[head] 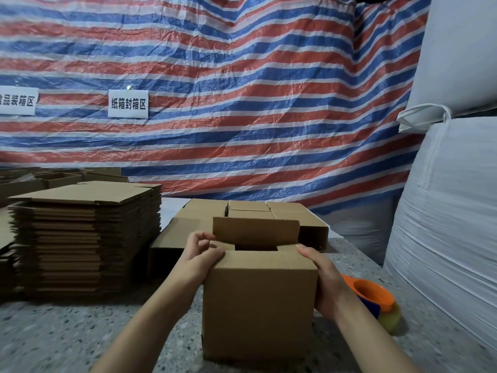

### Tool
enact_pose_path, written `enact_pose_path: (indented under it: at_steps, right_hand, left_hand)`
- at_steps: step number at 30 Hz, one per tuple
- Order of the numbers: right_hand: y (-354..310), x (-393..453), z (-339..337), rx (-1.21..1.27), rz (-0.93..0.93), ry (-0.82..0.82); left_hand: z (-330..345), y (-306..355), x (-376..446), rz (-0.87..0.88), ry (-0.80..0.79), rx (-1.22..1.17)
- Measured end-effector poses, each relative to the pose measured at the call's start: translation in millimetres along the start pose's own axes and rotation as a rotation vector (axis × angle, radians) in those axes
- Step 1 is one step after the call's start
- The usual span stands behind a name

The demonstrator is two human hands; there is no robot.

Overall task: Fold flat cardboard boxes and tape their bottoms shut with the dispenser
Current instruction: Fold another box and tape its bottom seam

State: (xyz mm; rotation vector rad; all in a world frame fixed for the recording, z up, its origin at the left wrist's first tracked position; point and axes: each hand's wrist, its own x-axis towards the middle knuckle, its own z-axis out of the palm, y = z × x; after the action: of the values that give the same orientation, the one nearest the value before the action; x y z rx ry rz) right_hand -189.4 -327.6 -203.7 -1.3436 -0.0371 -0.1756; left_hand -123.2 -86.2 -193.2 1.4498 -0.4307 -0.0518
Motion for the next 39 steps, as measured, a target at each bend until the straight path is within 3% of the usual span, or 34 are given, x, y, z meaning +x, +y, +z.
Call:
enact_pose_path:
  at_steps: [8,11,16,25,28,31,33,35,37,39]
  right_hand:
    - [-18.0,4.4,-6.2,-0.050,-0.124,-0.143]
    - [-19.8,6.0,-7.6,-0.040,-0.141,-0.167]
    - [-8.8,5.3,-11.6,0.070,-0.095,-0.045]
    - [-1.9,5.9,-6.3,0.009,-0.128,0.012]
    - [-3.0,6.5,-6.1,-0.028,-0.133,0.013]
    - [-5.9,5.3,-4.8,-0.073,-0.128,0.020]
    - [-7.4,4.4,-4.7,-0.096,-0.128,0.031]
    - [-8.8,3.6,-3.5,-0.106,-0.125,0.043]
    - [-9.4,2.6,-1.7,-0.109,-0.121,0.057]
    - [-10.2,1.7,-0.4,-0.124,-0.127,0.069]
  left_hand:
    - [-9.7,-2.5,9.6,0.154,-0.131,0.037]
    - [-8.5,-0.2,7.2,0.170,-0.111,0.003]
    - [-5.9,0.4,-2.7,0.153,-0.002,0.044]
    - [-4.2,11.2,-7.7,0.134,0.013,0.213]
    - [-5.5,23.3,-9.8,0.161,0.006,0.425]
    - [0.2,39.4,-10.1,0.333,0.049,0.998]
    - [13.2,47.8,-12.1,0.449,0.061,1.254]
    - [28.7,49.8,-14.0,0.504,-0.066,1.284]
    - [42.2,44.7,-15.1,0.460,-0.252,1.292]
    - [48.4,38.6,-13.2,0.425,-0.341,1.425]
